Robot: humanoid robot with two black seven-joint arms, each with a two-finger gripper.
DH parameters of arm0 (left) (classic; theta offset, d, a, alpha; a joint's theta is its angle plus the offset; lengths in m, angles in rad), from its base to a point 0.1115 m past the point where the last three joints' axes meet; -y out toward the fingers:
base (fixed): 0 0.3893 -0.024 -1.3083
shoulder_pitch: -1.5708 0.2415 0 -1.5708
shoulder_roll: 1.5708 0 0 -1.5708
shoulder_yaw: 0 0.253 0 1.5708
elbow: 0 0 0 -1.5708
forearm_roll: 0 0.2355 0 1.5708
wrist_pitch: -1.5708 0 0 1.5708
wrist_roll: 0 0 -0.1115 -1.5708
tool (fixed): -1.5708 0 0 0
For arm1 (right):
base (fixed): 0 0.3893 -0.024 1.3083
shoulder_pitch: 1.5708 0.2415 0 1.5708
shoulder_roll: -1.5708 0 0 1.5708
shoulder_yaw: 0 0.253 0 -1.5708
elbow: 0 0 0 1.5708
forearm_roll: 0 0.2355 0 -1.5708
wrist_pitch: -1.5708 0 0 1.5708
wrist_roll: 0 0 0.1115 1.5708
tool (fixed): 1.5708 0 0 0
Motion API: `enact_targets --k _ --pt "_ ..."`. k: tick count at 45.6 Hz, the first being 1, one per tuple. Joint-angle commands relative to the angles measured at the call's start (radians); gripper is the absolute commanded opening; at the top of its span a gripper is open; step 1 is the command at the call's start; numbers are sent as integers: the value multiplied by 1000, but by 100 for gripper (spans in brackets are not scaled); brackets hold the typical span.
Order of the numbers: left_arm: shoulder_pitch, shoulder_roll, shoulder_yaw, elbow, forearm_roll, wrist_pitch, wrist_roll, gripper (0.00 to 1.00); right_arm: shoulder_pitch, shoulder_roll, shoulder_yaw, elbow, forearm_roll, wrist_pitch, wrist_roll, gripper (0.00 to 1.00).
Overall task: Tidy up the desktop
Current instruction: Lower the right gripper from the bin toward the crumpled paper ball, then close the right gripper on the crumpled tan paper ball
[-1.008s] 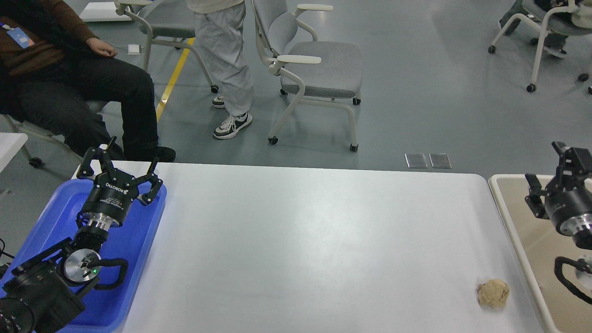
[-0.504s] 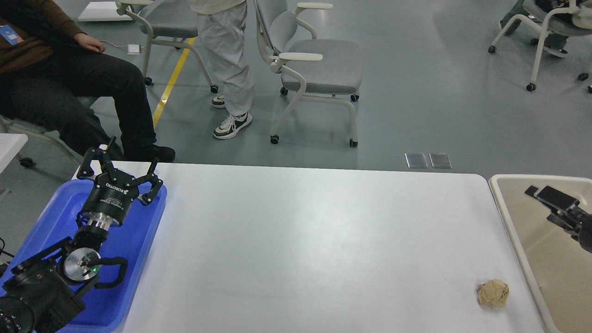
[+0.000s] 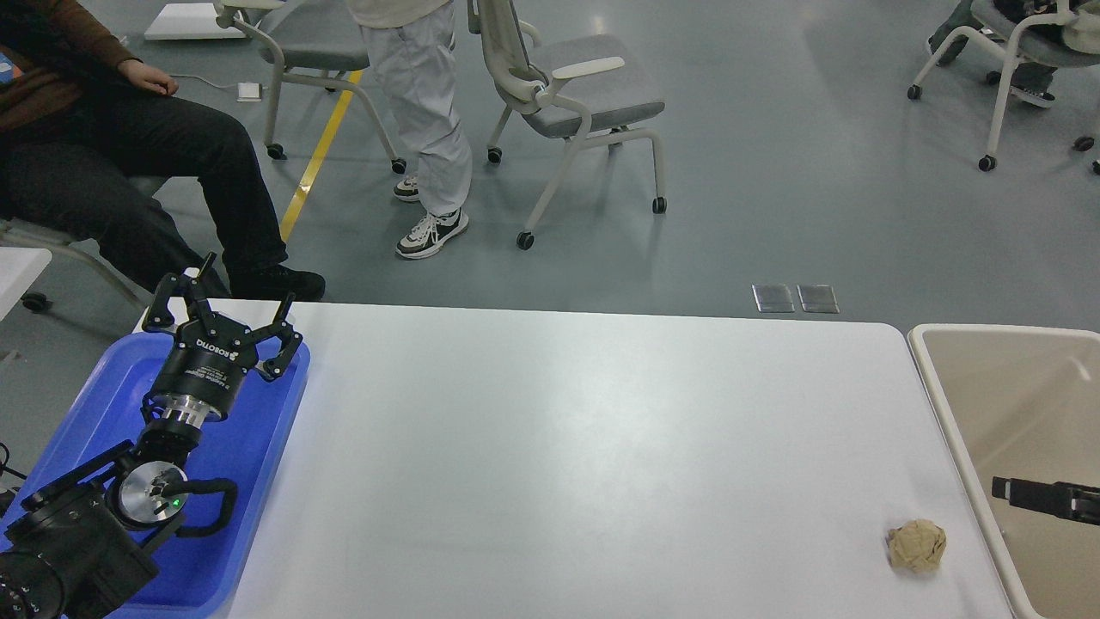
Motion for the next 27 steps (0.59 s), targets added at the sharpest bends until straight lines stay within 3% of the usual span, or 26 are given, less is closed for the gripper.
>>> enact_targets --k 1,18,27 --pt "0 0 0 0 0 0 0 98 22 49 -72 17 -154 1 -4 100" --pt "0 0 0 0 0 0 0 98 18 187 -82 0 -139 -8 -5 100" --pt "0 0 0 0 0 0 0 98 -27 248 -82 -99 -133 -10 -4 100"
